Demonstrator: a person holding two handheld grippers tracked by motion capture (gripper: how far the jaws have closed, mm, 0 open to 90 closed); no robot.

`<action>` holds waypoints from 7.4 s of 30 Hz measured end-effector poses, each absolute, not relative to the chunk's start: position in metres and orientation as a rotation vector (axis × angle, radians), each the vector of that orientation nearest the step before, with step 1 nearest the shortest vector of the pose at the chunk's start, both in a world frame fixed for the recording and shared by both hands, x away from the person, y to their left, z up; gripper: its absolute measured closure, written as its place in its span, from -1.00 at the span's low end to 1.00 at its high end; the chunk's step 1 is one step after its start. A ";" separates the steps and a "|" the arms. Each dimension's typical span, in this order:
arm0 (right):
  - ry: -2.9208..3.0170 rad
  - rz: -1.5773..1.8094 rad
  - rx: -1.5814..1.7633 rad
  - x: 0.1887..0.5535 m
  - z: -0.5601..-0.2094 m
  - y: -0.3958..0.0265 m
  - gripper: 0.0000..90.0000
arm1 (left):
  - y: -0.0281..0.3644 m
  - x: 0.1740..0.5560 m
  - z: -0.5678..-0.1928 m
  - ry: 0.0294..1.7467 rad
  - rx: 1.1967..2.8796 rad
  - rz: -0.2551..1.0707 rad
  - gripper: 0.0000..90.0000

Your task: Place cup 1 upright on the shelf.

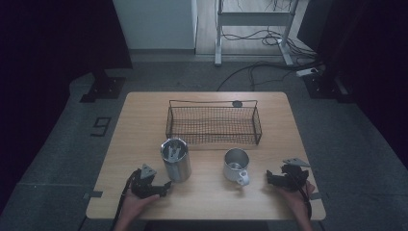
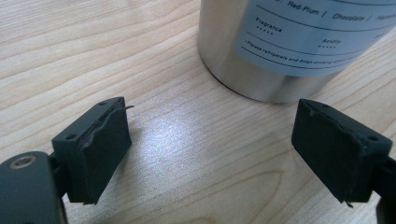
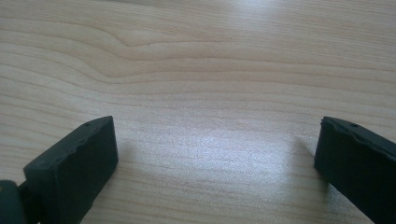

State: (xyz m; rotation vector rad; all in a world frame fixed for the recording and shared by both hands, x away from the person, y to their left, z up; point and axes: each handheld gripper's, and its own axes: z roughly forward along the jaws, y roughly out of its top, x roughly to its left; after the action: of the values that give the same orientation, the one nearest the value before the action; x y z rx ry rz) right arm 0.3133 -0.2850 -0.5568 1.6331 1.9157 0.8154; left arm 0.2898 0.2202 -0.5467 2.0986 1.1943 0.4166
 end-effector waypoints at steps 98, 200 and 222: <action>1.960 0.860 1.570 0.307 -0.556 -0.292 -0.87 | 0.193 0.289 -0.467 1.018 1.848 0.418 -1.00; 1.936 0.856 1.584 0.305 -0.556 -0.293 -0.82 | 0.159 0.328 -0.416 0.917 1.875 0.531 -0.92; 1.932 0.855 1.587 0.305 -0.556 -0.293 -0.80 | 0.145 0.338 -0.407 0.881 1.890 0.528 -0.92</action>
State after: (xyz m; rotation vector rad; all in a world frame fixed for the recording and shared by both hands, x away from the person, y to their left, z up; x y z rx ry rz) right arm 0.3051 -0.2935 -0.5559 1.5866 1.9315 0.8549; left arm 0.3376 0.1448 -0.4070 1.8899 0.8809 0.5282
